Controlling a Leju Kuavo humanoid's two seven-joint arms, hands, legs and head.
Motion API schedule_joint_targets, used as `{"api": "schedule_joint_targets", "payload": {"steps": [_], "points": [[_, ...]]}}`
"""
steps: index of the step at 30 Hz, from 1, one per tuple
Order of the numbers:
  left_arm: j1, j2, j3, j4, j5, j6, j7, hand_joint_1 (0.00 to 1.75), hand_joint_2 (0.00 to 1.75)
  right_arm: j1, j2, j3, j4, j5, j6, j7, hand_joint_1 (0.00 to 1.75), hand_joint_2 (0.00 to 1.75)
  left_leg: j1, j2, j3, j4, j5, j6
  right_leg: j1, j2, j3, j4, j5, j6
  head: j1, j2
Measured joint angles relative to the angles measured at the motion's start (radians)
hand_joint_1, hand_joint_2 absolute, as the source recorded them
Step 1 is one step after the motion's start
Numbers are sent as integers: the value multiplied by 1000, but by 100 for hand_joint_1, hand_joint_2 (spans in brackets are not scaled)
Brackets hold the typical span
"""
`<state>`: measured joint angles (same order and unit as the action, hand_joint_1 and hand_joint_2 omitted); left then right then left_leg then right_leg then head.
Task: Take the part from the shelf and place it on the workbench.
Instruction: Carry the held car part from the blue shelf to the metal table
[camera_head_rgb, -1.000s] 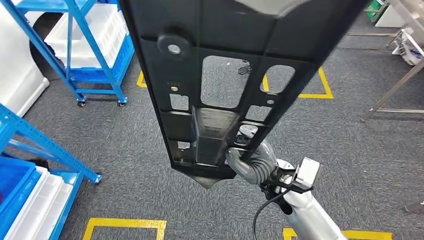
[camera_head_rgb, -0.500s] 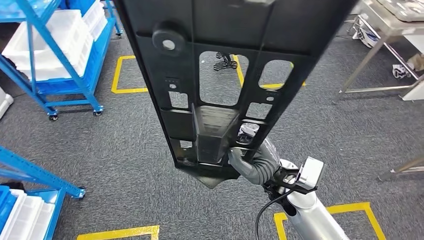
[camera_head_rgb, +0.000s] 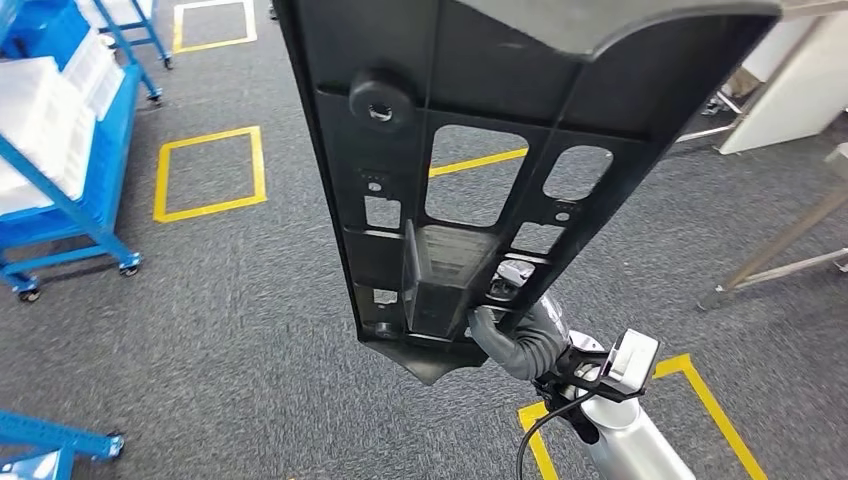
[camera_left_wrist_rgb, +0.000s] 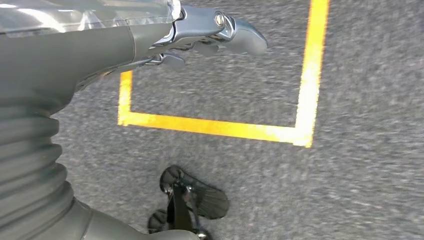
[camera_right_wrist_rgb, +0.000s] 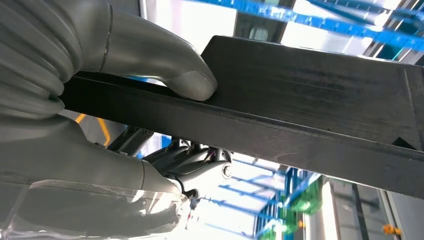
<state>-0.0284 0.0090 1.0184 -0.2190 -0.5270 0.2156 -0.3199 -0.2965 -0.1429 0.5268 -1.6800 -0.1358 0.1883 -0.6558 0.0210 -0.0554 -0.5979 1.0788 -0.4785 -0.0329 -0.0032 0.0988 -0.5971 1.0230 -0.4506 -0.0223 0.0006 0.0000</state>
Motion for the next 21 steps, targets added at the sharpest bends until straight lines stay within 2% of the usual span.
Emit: {"api": "schedule_joint_targets", "payload": {"steps": [1,2,4,5,6,8,9,10,11,12,13,15,16,17,19,20,21], "points": [[1,2,8,0,7,-3,-1,0,175,1,0,-3,0,-1,4,-3,175,175,1,-20,16,-38,10,2,-1,12,-4,3,0,5,0,0],[1,4,16,-1,14,-7,-3,0,175,4,0,-6,0,-3,8,-7,175,175,0,-29,22,-52,9,5,-4,24,-9,5,1,12,0,0],[-2,4,27,-1,23,-19,-8,0,175,10,-1,-11,0,-5,12,-11,175,175,-3,-10,25,-61,12,15,-8,39,-15,4,5,25,-1,0],[-4,2,31,-2,24,-23,-10,0,175,12,-1,-14,0,-5,12,-12,175,175,-2,2,27,-66,15,23,-7,25,-19,10,0,29,-1,0],[-6,0,33,-2,24,-26,-11,0,175,13,-1,-16,0,-4,12,-12,175,175,-2,15,30,-72,19,30,-4,-1,-30,33,-15,32,1,0],[-6,-6,37,-2,22,-28,-13,0,175,11,-1,-16,0,-1,12,-11,175,175,-4,41,32,-78,21,40,-2,-63,-77,133,-72,37,4,0],[-6,-9,38,-2,20,-28,-13,0,175,12,-1,-16,1,1,12,-11,175,175,-6,55,32,-78,20,42,-4,-77,-109,198,-100,40,5,0],[-6,-12,38,-2,17,-30,-13,0,175,12,-1,-16,2,3,12,-11,175,175,-7,69,32,-78,19,43,-6,-84,-133,248,-116,42,5,0],[-6,-14,40,-2,16,-31,-14,0,175,13,-1,-16,2,4,11,-10,175,175,-8,83,32,-77,18,43,-8,-87,-141,266,-115,45,5,0],[-7,-16,41,-2,15,-34,-14,0,175,14,-2,-16,3,4,11,-10,175,175,-8,96,32,-77,17,42,-10,-92,-130,247,-97,46,5,0],[-9,-17,42,-2,15,-36,-14,0,175,13,-2,-17,3,5,11,-9,175,175,-8,108,33,-76,16,40,-11,-101,-97,189,-67,46,5,0],[-12,-20,45,-2,15,-38,-15,0,175,12,-2,-17,3,5,10,-9,175,175,-11,128,36,-73,11,33,-7,-140,-24,51,-21,40,4,0],[-13,-21,47,-2,14,-38,-15,0,175,10,-2,-17,3,5,10,-9,175,175,-12,137,38,-73,9,28,-4,-153,-2,10,-11,35,4,0],[-14,-21,48,-2,13,-39,-15,0,175,9,-1,-18,3,5,9,-9,175,175,-14,145,40,-73,8,22,0,-158,5,-6,-11,31,3,0],[-16,-23,50,-2,10,-38,-15,0,175,7,-1,-21,3,5,3,-8,175,175,-15,162,45,-76,6,10,1,-136,5,-9,-6,22,2,0],[-18,-24,51,-2,9,-38,-16,0,175,7,0,-23,2,6,-2,-7,175,175,-13,158,46,-72,1,5,0,-127,8,-15,-3,17,2,0],[-20,-25,51,-2,7,-37,-17,0,175,6,2,-25,2,7,-6,-6,175,175,-11,142,41,-55,-13,0,-3,-117,12,-21,1,11,1,0]]}}
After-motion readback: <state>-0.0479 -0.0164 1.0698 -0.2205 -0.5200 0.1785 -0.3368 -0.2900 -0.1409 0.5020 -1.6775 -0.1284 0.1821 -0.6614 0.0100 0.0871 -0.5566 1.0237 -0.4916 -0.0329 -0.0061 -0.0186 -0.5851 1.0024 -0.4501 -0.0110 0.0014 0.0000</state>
